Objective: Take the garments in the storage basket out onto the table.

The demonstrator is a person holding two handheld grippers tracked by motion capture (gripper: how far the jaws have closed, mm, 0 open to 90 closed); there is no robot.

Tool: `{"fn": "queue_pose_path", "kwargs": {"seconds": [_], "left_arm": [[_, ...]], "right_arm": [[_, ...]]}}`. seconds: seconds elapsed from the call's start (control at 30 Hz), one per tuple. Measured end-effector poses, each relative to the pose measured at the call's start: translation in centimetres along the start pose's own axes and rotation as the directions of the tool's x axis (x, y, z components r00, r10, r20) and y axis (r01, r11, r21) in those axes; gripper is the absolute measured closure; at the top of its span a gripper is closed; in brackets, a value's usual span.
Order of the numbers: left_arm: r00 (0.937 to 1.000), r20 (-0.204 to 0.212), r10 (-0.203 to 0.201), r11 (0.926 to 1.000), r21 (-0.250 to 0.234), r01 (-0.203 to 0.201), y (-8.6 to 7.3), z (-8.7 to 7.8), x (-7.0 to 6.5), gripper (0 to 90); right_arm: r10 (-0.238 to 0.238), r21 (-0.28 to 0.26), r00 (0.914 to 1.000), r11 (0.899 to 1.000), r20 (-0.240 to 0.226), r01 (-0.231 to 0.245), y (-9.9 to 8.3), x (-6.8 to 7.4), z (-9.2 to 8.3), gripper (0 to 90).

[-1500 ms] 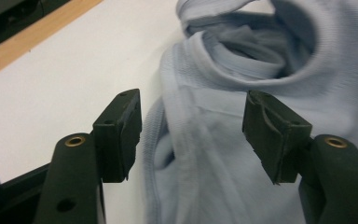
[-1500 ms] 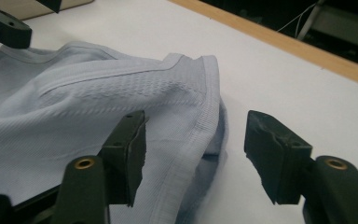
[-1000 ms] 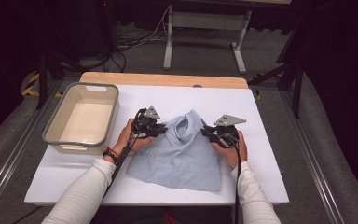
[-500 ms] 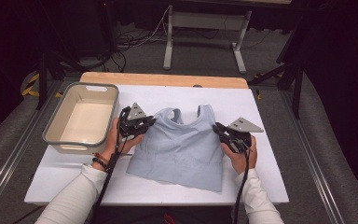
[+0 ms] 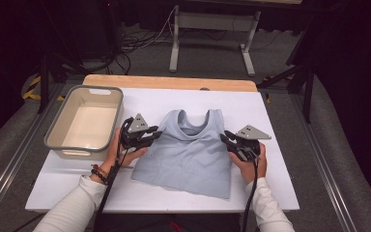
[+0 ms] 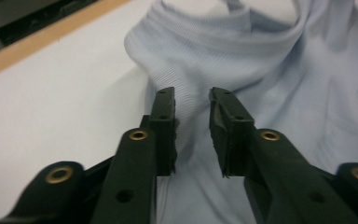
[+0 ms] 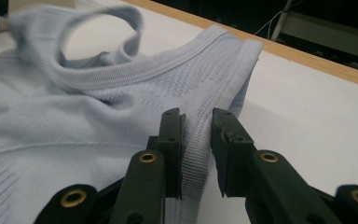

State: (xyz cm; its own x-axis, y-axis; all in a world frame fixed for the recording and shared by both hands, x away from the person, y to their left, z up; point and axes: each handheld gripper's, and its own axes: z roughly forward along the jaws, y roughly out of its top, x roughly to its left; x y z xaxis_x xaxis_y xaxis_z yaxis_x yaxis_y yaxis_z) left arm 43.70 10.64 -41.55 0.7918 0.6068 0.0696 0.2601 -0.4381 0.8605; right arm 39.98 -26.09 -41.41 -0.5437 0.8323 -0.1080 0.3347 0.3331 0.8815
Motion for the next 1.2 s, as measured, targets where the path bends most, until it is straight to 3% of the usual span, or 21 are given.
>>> {"fn": "queue_pose_path", "kwargs": {"seconds": [0.13, 0.23, 0.3, 0.33, 0.43, 0.5, 0.57, 0.67, 0.8, 0.87, 0.97, 1.03, 1.1, 1.2], "left_arm": [[0.9996, -0.007, -0.026, 0.9990, -0.035, 0.026, 1.9, 0.9, 1.4, 63.2], [0.9991, 0.009, -0.042, 0.9989, -0.019, 0.042, 2.9, 2.1, 2.2, 53.2], [0.9986, 0.013, -0.052, 0.9986, 0.007, 0.052, 3.3, 3.2, 2.4, 48.2], [0.9991, 0.000, -0.042, 0.9989, 0.022, 0.042, 3.4, 3.9, 2.5, 43.6], [0.9984, -0.015, -0.054, 0.9955, 0.077, 0.055, 3.4, 5.9, 2.8, 38.7], [0.9958, -0.004, -0.092, 0.9907, 0.101, 0.092, 3.1, 6.9, 3.3, 36.2], [0.9920, 0.016, -0.125, 0.9848, 0.123, 0.122, 2.6, 7.8, 3.6, 33.2], [0.9909, 0.044, -0.127, 0.9724, 0.202, 0.116, 2.0, 9.1, 3.5, 33.8], [0.9914, 0.038, -0.126, 0.9676, 0.225, 0.114, 1.9, 9.7, 3.5, 37.1], [0.9920, 0.034, -0.121, 0.9627, 0.247, 0.109, 1.8, 9.9, 3.4, 41.0], [0.9917, 0.069, -0.108, 0.9518, 0.295, 0.083, 1.5, 10.5, 3.2, 54.1], [0.9914, 0.072, -0.109, 0.9532, 0.290, 0.084, 1.4, 10.5, 3.3, 64.1], [0.9921, 0.075, -0.101, 0.9520, 0.297, 0.074, 1.4, 10.3, 3.3, 80.3], [0.9939, 0.058, -0.094, 0.9573, 0.279, 0.074, 1.6, 9.7, 3.4, 82.5]], "right_arm": [[0.005, 0.006, 1.0000, 1.000, 0.000, -0.005, 0.5, -0.5, 0.3, 67.1], [0.019, -0.007, 0.9998, 1.000, 0.004, -0.019, 1.1, -1.0, 0.6, 56.4], [0.038, -0.011, 0.9993, 0.999, -0.003, -0.038, 1.5, -1.4, 0.9, 52.9], [0.054, -0.008, 0.9983, 0.998, -0.022, -0.054, 1.9, -1.7, 1.4, 43.8], [0.061, 0.014, 0.9980, 0.998, -0.015, -0.061, 2.4, -2.1, 2.1, 39.2], [0.085, 0.013, 0.9962, 0.996, -0.016, -0.085, 2.6, -2.6, 2.7, 35.6], [0.116, 0.046, 0.9927, 0.992, -0.034, -0.114, 2.7, -3.1, 3.5, 31.9], [0.128, 0.083, 0.9904, 0.989, -0.054, -0.123, 2.5, -3.5, 4.9, 31.4], [0.154, 0.096, 0.9854, 0.985, -0.073, -0.146, 2.0, -3.8, 5.8, 37.6], [0.163, 0.098, 0.9811, 0.983, -0.104, -0.153, 1.9, -3.9, 6.1, 42.9], [0.155, 0.125, 0.9784, 0.982, -0.137, -0.138, 1.8, -3.7, 6.4, 59.0], [0.130, 0.138, 0.9816, 0.984, -0.140, -0.111, 1.8, -3.5, 6.4, 70.6], [0.110, 0.136, 0.9830, 0.987, -0.147, -0.090, 1.9, -3.2, 6.2, 79.8], [0.079, 0.111, 0.9869, 0.992, -0.140, -0.064, 2.1, -2.8, 5.7, 82.0]]}}
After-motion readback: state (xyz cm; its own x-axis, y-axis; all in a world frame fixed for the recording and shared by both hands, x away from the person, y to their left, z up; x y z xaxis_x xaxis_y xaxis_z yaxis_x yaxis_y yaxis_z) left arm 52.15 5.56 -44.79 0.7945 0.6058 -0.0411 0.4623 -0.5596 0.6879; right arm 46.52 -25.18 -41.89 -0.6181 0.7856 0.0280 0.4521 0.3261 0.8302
